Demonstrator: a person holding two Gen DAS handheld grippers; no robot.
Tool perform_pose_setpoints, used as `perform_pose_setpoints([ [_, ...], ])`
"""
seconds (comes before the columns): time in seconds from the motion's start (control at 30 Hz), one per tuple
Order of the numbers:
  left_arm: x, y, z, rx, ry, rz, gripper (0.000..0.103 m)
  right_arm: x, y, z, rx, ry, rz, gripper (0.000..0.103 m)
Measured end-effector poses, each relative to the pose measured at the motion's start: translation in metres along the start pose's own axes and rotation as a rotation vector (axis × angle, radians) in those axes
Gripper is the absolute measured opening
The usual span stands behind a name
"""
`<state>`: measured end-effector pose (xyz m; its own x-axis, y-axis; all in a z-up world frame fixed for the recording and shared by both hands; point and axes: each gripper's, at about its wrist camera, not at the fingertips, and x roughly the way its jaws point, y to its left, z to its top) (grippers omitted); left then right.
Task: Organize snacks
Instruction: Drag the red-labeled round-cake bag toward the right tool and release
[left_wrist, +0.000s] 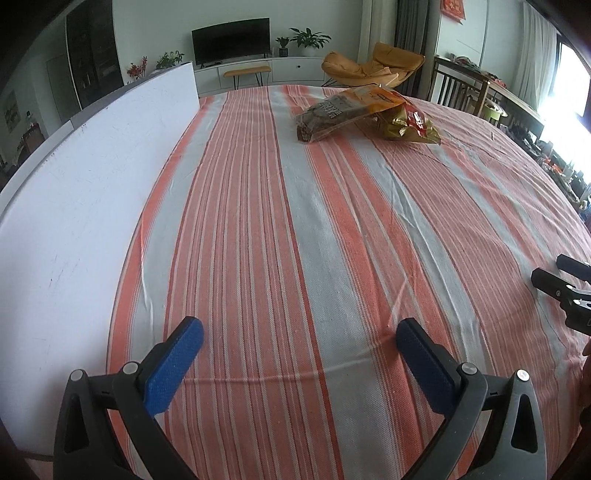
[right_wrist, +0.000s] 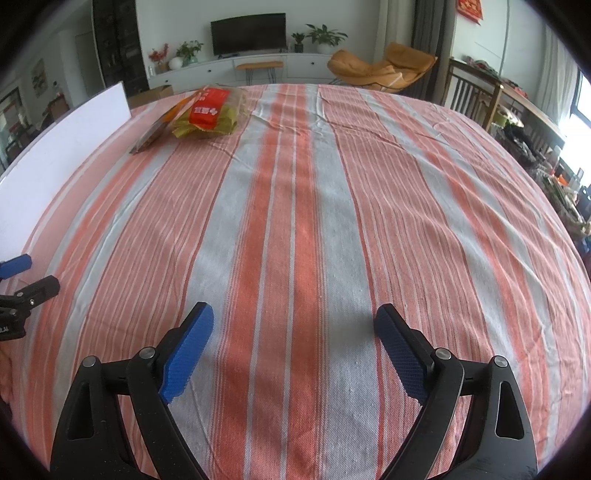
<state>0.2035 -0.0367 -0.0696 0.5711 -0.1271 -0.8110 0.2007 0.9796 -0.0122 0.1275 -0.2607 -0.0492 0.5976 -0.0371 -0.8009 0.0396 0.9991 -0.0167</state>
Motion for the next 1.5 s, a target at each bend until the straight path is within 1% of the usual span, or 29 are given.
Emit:
perform_pose_setpoints([
  [0.03, 0.0, 0.0, 0.0, 0.0, 0.0, 0.0, 0.103, 0.0, 0.0, 0.0, -0.001, 0.0, 0.001, 0.093],
  [0.07, 0.0, 0.0, 0.0, 0.0, 0.0, 0.0, 0.103, 0.001, 0.0, 0.0, -0.002, 0.002, 0.004, 0.097],
  [0.13, 0.0, 0.0, 0.0, 0.0, 0.0, 0.0, 0.103, 0.005, 0.001, 0.005, -0.021, 0.015, 0.029, 0.098],
  [0.17, 0.0, 0.0, 0.0, 0.0, 0.0, 0.0, 0.103, 0.009, 0.003, 0.011, -0.056, 0.028, 0.05, 0.097],
  [0.2, 0.0, 0.0, 0.0, 0.0, 0.0, 0.0, 0.103, 0.016, 0.005, 0.024, -0.099, 0.069, 0.076, 0.095],
  [0.27, 0.0, 0.0, 0.0, 0.0, 0.0, 0.0, 0.103, 0.025, 0.007, 0.047, -0.117, 0.097, 0.073, 0.094],
  [0.37, 0.0, 0.0, 0.0, 0.0, 0.0, 0.0, 0.103, 0.023, 0.01, 0.096, -0.066, -0.014, 0.091, 0.094],
  [0.4, 0.0, 0.0, 0.0, 0.0, 0.0, 0.0, 0.103, 0.025, 0.013, 0.118, -0.041, -0.041, 0.108, 0.094],
  [0.43, 0.0, 0.0, 0.0, 0.0, 0.0, 0.0, 0.103, 0.029, 0.016, 0.129, -0.028, -0.043, 0.117, 0.094],
  [0.47, 0.0, 0.0, 0.0, 0.0, 0.0, 0.0, 0.103, 0.038, 0.022, 0.148, -0.005, -0.033, 0.129, 0.094],
  [0.53, 0.0, 0.0, 0.0, 0.0, 0.0, -0.001, 0.103, 0.054, 0.032, 0.168, 0.009, -0.008, 0.152, 0.094],
  [0.57, 0.0, 0.0, 0.0, 0.0, 0.0, -0.001, 0.103, 0.067, 0.042, 0.178, -0.004, 0.015, 0.151, 0.094],
  [0.67, -0.001, -0.002, 0.0, 0.0, 0.0, -0.002, 0.103, 0.097, 0.065, 0.187, -0.087, 0.095, 0.112, 0.093],
  [0.7, -0.001, -0.001, 0.0, 0.0, 0.0, -0.001, 0.103, 0.107, 0.075, 0.188, -0.127, 0.109, 0.093, 0.091],
  [0.73, -0.001, -0.002, 0.0, 0.0, 0.0, -0.001, 0.103, 0.109, 0.078, 0.188, -0.146, 0.102, 0.076, 0.07],
  [0.8, 0.0, -0.001, 0.0, 0.0, 0.0, -0.001, 0.103, 0.106, 0.082, 0.186, -0.164, 0.069, 0.068, 0.069],
  [0.87, 0.0, -0.001, 0.0, 0.0, 0.0, -0.001, 0.103, 0.101, 0.078, 0.179, -0.148, 0.061, 0.084, 0.068],
  [0.97, 0.0, -0.001, 0.0, 0.0, 0.0, -0.001, 0.103, 0.081, 0.068, 0.154, -0.171, 0.05, 0.108, 0.068],
  [1.03, 0.0, -0.002, 0.0, 0.001, 0.0, 0.0, 0.103, 0.063, 0.06, 0.128, -0.214, 0.038, 0.102, 0.068],
  [1.07, 0.0, -0.002, 0.0, 0.001, 0.0, -0.001, 0.103, 0.048, 0.052, 0.107, -0.241, 0.025, 0.092, 0.068],
  [1.13, 0.0, -0.002, 0.0, 0.0, 0.0, -0.001, 0.103, 0.032, 0.041, 0.083, -0.25, 0.011, 0.085, 0.069],
  [1.17, 0.0, -0.001, 0.0, 0.001, 0.0, -0.001, 0.103, 0.017, 0.031, 0.063, -0.242, -0.002, 0.076, 0.069],
  [1.2, 0.0, -0.002, 0.0, 0.001, 0.0, 0.0, 0.103, 0.009, 0.025, 0.053, -0.231, -0.012, 0.068, 0.07],
  [1.27, 0.0, -0.002, 0.0, 0.0, 0.0, -0.001, 0.103, -0.009, 0.012, 0.027, -0.188, -0.042, 0.048, 0.079],
  [1.3, 0.0, -0.002, 0.0, 0.001, 0.0, 0.0, 0.103, -0.013, 0.01, 0.019, -0.177, -0.053, 0.039, 0.081],
  [1.37, 0.0, -0.002, 0.0, 0.0, 0.0, -0.001, 0.103, -0.017, 0.008, 0.008, -0.168, -0.064, 0.022, 0.082],
  [1.5, -0.001, -0.002, 0.001, 0.0, 0.0, -0.001, 0.103, -0.007, 0.01, 0.001, -0.143, -0.028, 0.023, 0.084],
])
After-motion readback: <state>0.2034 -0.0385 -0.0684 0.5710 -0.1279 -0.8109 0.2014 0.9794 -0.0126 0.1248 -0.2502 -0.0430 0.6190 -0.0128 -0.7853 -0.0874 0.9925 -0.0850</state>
